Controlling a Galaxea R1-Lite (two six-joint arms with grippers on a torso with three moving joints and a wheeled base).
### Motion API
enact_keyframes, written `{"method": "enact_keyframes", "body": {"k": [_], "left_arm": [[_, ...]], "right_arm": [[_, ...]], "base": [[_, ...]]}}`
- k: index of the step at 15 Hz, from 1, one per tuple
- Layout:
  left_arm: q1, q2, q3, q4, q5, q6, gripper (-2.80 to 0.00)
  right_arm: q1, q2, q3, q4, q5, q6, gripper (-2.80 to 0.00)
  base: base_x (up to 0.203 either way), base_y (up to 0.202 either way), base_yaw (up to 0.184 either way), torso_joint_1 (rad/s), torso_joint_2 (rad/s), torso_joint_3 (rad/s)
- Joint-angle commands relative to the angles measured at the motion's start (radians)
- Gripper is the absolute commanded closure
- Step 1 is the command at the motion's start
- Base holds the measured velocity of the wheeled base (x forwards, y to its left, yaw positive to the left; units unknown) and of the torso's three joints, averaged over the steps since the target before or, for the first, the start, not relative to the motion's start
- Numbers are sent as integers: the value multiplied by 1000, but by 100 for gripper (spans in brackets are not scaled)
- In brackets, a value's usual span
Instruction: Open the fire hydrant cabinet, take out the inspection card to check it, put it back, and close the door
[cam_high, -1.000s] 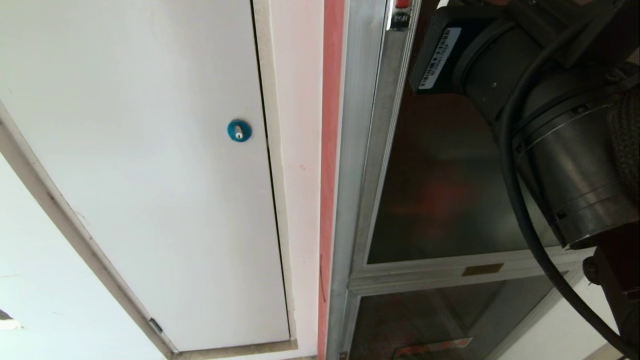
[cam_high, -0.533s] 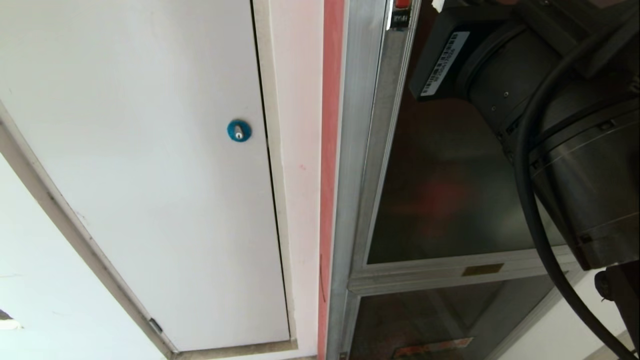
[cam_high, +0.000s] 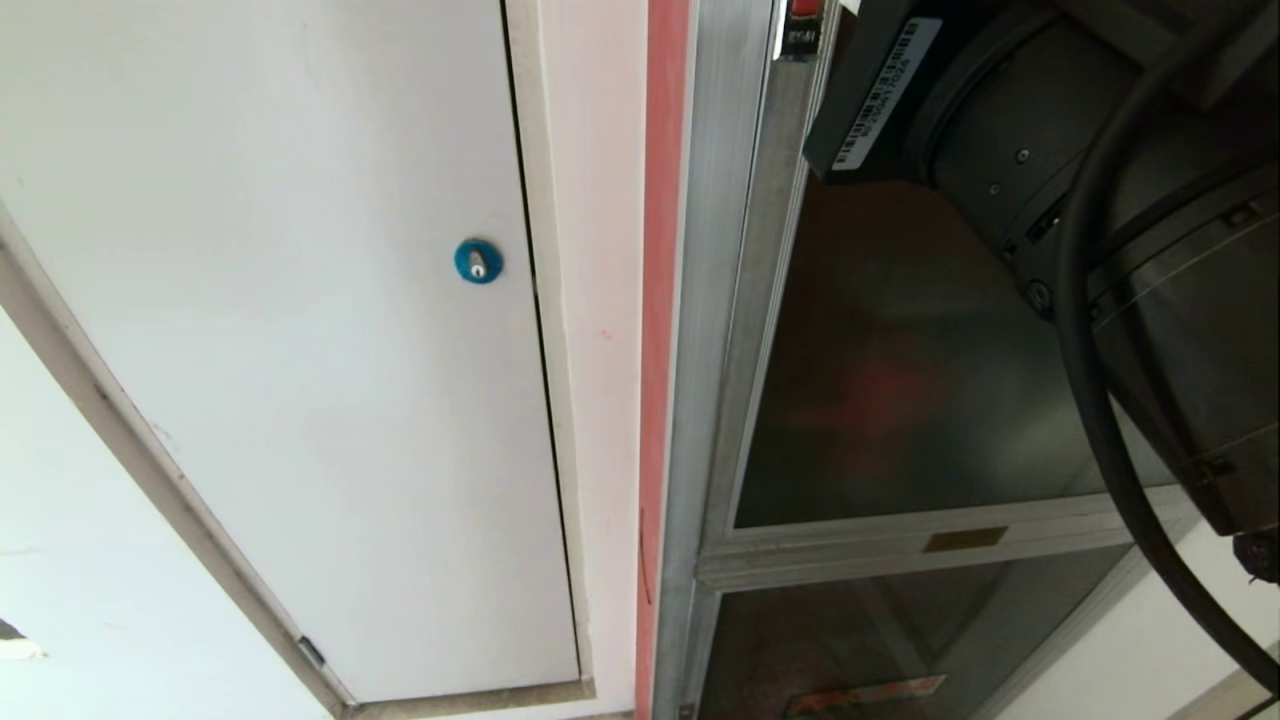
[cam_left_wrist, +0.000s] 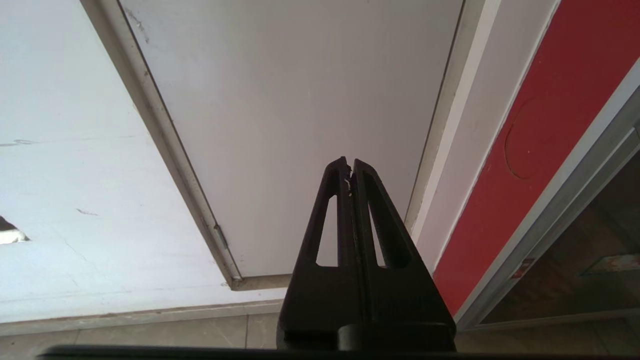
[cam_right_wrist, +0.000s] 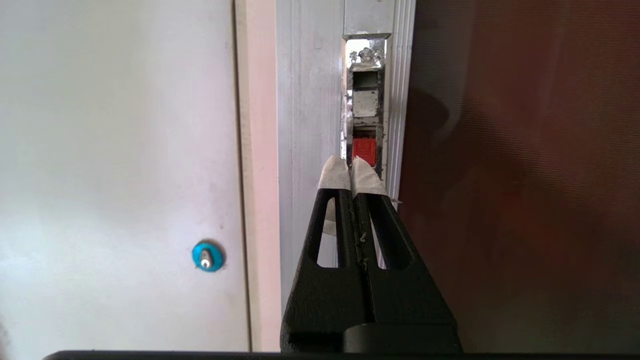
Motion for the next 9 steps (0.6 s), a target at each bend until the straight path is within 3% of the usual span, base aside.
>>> {"method": "enact_keyframes", "body": {"k": [1, 4, 9], "left_arm": [[0, 0, 0, 0, 0, 0, 0], [0, -1, 0, 0, 0, 0, 0], [0, 1, 0, 0, 0, 0, 0]], "right_arm": [[1, -37, -9, 45, -3, 17, 0], [-11, -79, -10, 151, -4, 60, 0], [-82, -47, -13, 156, 30, 55, 0]], "base": [[0, 0, 0, 0, 0, 0], [0, 0, 0, 0, 0, 0], [0, 0, 0, 0, 0, 0]]}}
